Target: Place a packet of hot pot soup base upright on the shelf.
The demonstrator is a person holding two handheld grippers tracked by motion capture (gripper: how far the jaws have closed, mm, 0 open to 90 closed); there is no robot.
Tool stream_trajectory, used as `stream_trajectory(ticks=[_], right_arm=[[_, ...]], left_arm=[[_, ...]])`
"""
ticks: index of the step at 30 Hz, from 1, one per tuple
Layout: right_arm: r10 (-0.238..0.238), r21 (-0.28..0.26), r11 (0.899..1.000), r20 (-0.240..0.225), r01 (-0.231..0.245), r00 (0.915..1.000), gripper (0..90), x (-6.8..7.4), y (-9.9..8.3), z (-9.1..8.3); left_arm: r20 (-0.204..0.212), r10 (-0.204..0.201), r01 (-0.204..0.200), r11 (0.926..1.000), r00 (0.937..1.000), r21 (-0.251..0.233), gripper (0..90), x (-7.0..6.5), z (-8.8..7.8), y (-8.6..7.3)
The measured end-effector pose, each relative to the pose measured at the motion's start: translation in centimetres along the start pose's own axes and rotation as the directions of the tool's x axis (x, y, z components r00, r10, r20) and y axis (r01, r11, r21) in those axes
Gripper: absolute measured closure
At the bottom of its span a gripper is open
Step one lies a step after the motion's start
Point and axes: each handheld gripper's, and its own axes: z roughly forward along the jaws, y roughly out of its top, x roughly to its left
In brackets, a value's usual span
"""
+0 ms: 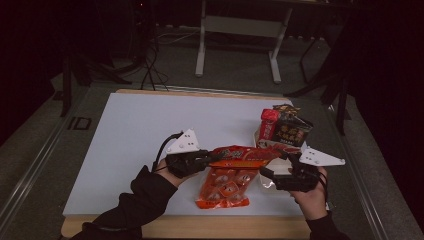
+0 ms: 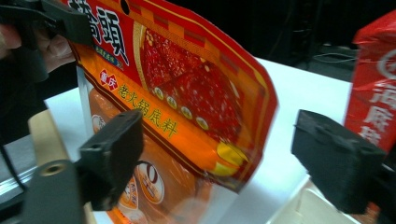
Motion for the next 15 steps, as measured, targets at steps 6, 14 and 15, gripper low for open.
stream_trajectory(ticks=[6,14,15], right_arm=[[-0.025,0.012,1.000,-0.085,0.026,0.9961,42.9,-0.3,-0.1,0.9],[-0.032,0.069,0.997,-0.129,0.041,0.9911,80.2,-0.4,-0.3,1.2],[-0.040,0.081,0.995,-0.146,0.053,0.9884,87.7,-0.2,-0.3,1.3]], left_arm=[[0.018,-0.005,0.005,0.9999,0.9998,-0.013,90.0,-0.3,0.0,0.2],[0.020,-0.036,0.036,0.9993,0.9991,-0.009,90.0,0.2,-0.1,-0.3],[0.018,-0.041,0.041,0.9991,0.9990,-0.006,90.0,0.3,-0.2,-0.4]])
